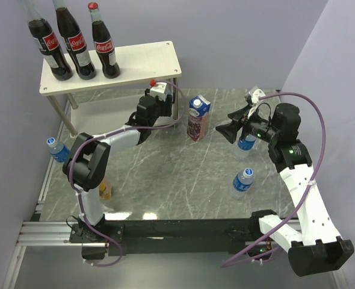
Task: Place and organize the beverage onto the shelf
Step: Place the drink on the shelf.
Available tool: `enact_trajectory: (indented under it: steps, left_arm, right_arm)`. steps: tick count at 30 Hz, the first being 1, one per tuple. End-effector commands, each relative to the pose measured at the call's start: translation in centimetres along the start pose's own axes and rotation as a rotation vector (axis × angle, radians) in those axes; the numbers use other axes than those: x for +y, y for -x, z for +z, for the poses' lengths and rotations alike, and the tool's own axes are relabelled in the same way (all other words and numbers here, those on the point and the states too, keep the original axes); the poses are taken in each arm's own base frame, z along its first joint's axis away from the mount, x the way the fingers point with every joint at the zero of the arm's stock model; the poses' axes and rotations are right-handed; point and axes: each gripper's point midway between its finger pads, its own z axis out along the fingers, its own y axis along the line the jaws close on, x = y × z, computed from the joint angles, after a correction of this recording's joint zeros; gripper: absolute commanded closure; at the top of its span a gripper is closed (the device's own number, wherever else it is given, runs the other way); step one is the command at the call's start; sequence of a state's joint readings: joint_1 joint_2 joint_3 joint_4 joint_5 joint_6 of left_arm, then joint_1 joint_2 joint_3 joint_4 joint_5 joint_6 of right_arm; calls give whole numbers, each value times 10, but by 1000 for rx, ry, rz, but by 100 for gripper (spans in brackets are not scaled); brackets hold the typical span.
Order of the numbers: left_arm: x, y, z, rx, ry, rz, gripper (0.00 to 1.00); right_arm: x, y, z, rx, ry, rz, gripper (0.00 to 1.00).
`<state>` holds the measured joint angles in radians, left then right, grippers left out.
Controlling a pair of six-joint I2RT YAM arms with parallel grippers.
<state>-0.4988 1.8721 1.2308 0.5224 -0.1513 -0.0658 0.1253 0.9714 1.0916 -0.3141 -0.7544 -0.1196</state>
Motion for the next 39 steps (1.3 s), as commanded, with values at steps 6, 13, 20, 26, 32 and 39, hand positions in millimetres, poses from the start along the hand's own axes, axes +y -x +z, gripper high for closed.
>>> enact_trajectory:
  steps: [6, 13, 20, 26, 32, 39]
  left_arm:
    - [4, 89, 11, -255, 10, -56, 100]
    - [5, 84, 15, -241, 11, -59, 100]
    - [8, 89, 10, -241, 29, -76, 54]
    - [10, 97, 2, -251, 38, -78, 29]
    - [13, 101, -4, -258, 45, -81, 9]
    - [11, 107, -12, -269, 31, -80, 1]
  right_arm:
    - [0, 6, 1, -28, 17, -21, 23]
    - [-1, 5, 1, -26, 16, -23, 23]
    - [1, 5, 1, -23, 24, -23, 23]
    - [1, 5, 1, -23, 25, -23, 23]
    - [-1, 3, 1, -20, 24, -16, 23]
    - [-1, 3, 1, -19, 27, -15, 23]
